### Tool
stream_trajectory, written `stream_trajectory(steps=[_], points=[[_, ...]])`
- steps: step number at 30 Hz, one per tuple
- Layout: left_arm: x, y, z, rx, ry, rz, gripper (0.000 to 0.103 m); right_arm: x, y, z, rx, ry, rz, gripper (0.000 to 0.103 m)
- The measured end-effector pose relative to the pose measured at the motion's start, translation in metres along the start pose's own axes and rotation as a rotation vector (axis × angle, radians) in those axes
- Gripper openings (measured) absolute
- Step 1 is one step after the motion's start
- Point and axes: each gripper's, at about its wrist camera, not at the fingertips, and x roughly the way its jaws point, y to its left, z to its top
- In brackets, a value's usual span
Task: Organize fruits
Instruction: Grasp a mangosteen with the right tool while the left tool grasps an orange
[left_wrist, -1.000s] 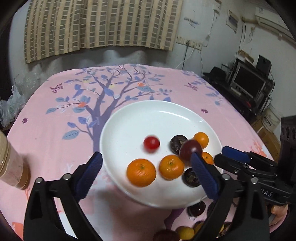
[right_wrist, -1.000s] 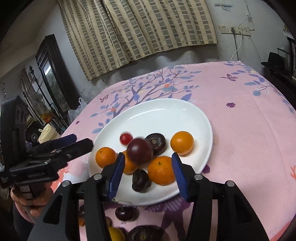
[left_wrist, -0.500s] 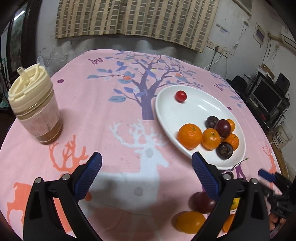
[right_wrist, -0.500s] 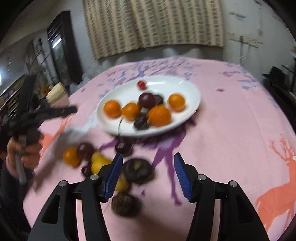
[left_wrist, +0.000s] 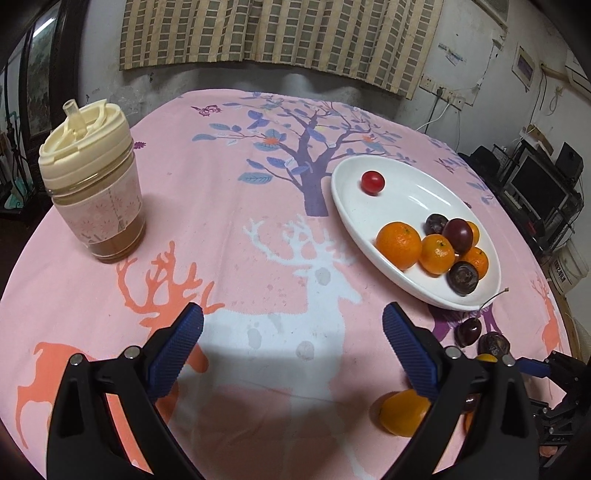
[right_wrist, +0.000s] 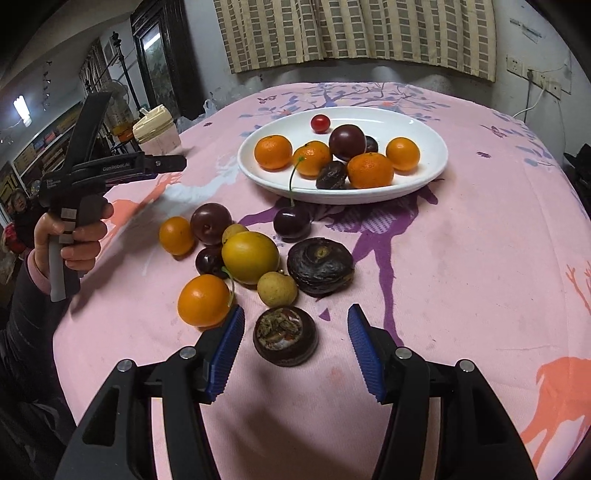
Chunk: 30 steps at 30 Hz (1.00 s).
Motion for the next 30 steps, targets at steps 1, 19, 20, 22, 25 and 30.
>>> stream_trajectory(steps=[1, 19, 20, 22, 25, 30], points=[[-0.001, 0.001, 0.0, -0.003, 0.001, -0.005, 0.096, 0.0, 0.0, -0.001, -0.007, 0.004, -0.003, 0.058], [-0.017, -0.016, -0.026, 0.154, 0.032, -0.166, 0.095, 0.006, -0.006, -0.002, 0.029, 0.03, 0.053, 0.039], [-0.02, -0.024, -0.031, 0.201, 0.034, -0.197, 0.095, 0.004, -0.01, -0.002, 0.056, 0.012, 0.067, 0.039], [-0.026, -0.041, -0.043, 0.298, 0.03, -0.229, 0.093, 0.0, -0.017, -0.002, 0.097, -0.011, 0.079, 0.039], [-0.024, -0.06, -0.057, 0.402, 0.049, -0.234, 0.078, -0.001, -0.021, -0.002, 0.13, -0.02, 0.078, 0.039], [-0.012, -0.07, -0.064, 0.429, 0.1, -0.209, 0.064, -0.003, -0.022, -0.002, 0.143, -0.029, 0.075, 0.039]])
